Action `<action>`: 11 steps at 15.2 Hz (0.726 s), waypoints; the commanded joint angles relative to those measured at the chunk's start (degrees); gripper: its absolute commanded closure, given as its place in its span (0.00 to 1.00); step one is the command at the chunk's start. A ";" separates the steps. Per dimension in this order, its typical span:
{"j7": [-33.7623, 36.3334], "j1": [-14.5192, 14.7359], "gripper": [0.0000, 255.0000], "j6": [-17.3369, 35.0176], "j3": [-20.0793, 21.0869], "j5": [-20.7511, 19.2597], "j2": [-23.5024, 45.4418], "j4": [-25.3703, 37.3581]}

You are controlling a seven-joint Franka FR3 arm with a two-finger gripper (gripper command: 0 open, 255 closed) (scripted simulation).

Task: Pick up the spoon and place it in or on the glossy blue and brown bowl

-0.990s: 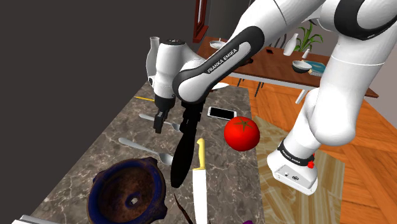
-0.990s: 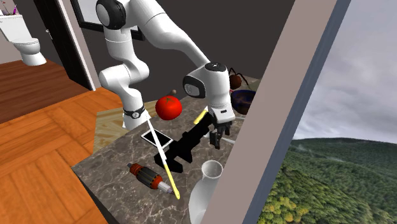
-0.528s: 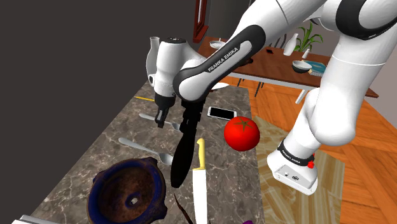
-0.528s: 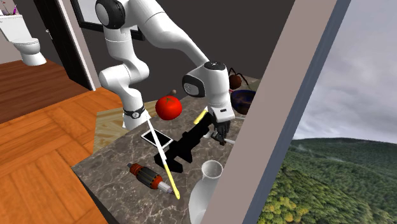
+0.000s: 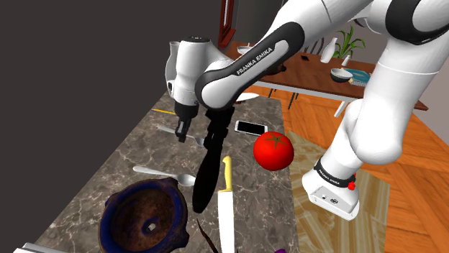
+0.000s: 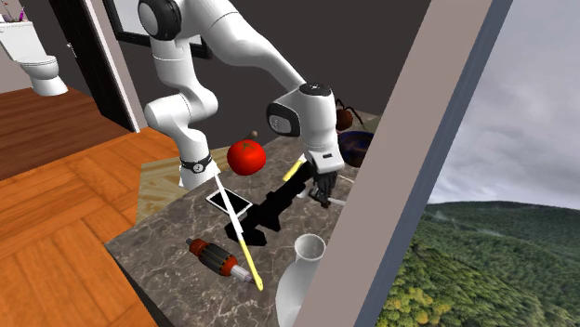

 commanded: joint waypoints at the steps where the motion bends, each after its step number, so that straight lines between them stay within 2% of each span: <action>1: -0.05 -0.03 1.00 -1.64 0.10 0.29 -1.13 0.56; 11: -0.40 -0.30 1.00 -8.99 0.18 1.34 -5.46 3.68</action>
